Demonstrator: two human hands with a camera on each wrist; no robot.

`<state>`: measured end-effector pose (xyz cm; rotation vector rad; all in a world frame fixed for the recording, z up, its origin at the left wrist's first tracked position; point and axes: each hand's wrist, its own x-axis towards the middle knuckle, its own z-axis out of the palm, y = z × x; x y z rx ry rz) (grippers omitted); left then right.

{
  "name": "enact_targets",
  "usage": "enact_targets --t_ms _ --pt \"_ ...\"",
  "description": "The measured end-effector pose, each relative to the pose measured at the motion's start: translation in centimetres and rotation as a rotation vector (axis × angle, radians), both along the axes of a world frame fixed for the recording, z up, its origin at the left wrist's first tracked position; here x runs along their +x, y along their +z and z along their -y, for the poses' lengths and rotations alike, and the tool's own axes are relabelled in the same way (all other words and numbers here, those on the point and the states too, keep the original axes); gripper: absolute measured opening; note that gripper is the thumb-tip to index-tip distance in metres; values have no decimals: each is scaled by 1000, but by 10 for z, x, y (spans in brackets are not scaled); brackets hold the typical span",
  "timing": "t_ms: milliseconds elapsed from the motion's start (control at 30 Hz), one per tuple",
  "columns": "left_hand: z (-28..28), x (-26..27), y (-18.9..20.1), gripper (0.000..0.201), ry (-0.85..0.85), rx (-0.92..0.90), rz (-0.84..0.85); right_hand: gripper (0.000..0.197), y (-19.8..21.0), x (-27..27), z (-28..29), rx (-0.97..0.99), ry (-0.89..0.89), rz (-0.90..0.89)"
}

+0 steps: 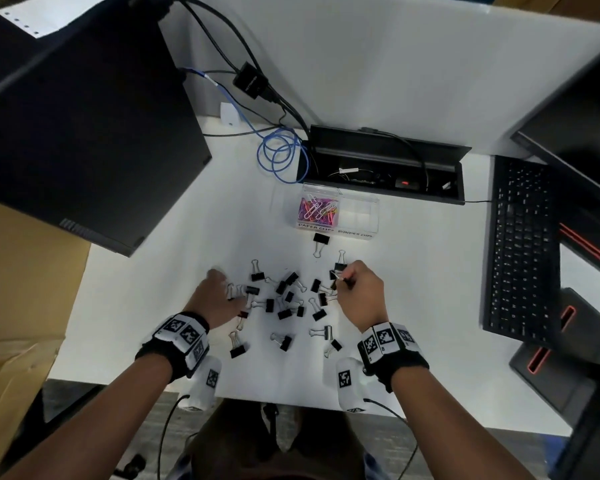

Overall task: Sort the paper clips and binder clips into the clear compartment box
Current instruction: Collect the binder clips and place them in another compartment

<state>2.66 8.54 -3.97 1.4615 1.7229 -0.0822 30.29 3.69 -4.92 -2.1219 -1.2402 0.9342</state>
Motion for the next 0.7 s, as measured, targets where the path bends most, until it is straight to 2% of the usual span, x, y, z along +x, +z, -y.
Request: enact_targets --t_ms 100,133,200,267,333,433,533,567,633,700 --pt "-5 -6 4 17 98 -30 136 29 -2 5 1 -25 -21 -100" --pt "-7 -6 5 16 181 -81 211 30 -4 5 1 -50 -36 -138" --pt "-10 -5 7 16 401 -166 324 17 -7 6 0 -83 -92 -165" --pt "-10 -3 11 6 609 -239 445 20 -7 5 -2 -115 -199 -175" --pt "-10 -2 16 11 704 -284 585 22 -4 5 -4 -115 -277 -146" --pt "-8 -4 21 20 708 -305 696 23 -4 4 -5 -98 -293 -88" --pt "-6 -2 24 16 769 -323 741 17 -11 0 -5 -161 -226 -10" --pt "-6 -1 23 15 796 -329 743 25 -13 -1 -4 -199 -172 57" --pt "-7 1 18 16 748 -281 653 46 -19 -3 0 -245 -74 134" --pt "-6 0 7 6 420 -104 354 42 -25 -4 1 -198 -17 139"
